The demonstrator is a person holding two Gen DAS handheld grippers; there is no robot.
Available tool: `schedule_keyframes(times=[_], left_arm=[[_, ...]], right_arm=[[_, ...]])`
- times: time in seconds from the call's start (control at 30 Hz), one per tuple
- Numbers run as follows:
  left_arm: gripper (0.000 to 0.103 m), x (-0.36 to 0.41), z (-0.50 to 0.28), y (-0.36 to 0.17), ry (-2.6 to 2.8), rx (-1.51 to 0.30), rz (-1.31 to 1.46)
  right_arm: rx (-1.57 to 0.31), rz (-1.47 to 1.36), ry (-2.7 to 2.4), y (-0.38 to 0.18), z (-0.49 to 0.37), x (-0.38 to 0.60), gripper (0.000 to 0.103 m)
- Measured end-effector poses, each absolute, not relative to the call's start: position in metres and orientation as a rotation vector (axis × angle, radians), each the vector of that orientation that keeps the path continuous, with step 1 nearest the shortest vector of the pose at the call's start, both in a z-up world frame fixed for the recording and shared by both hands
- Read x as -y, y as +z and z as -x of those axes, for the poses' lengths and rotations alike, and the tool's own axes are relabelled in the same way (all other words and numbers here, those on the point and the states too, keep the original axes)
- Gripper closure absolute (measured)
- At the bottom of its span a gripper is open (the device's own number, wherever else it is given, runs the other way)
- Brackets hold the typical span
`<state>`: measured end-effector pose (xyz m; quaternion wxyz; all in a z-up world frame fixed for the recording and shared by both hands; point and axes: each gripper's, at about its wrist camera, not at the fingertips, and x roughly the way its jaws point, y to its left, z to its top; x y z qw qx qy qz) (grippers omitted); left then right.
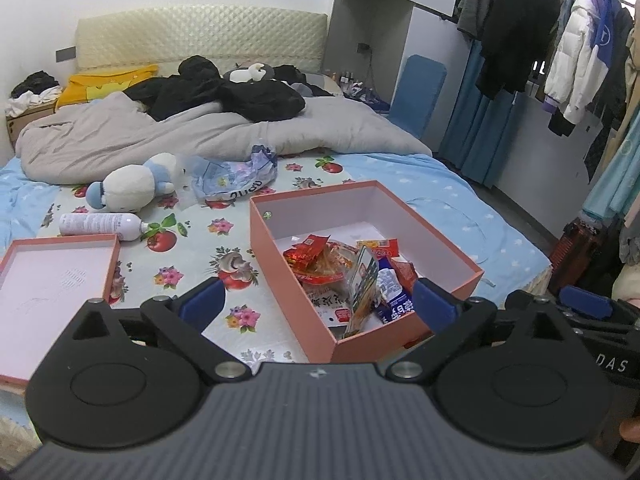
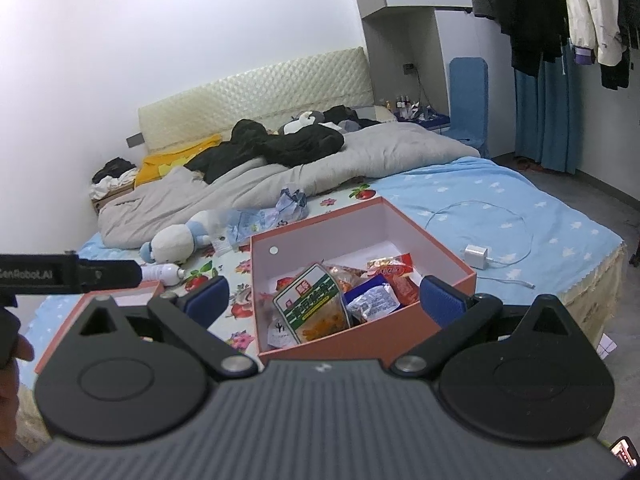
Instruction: Organize snacks
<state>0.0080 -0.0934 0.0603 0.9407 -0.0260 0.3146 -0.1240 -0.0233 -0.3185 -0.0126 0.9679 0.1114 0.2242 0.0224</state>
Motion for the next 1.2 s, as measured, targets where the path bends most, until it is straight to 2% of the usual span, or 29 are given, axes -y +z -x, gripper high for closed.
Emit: schedule_keyframes(times=[1.2], left_arm=[[0.001, 0.081, 0.003, 0.053, -0.22, -0.65, 0.085]], right_arm=[[-0.452, -0.222, 0.063, -0.012, 0.028, 0.307, 0.0]])
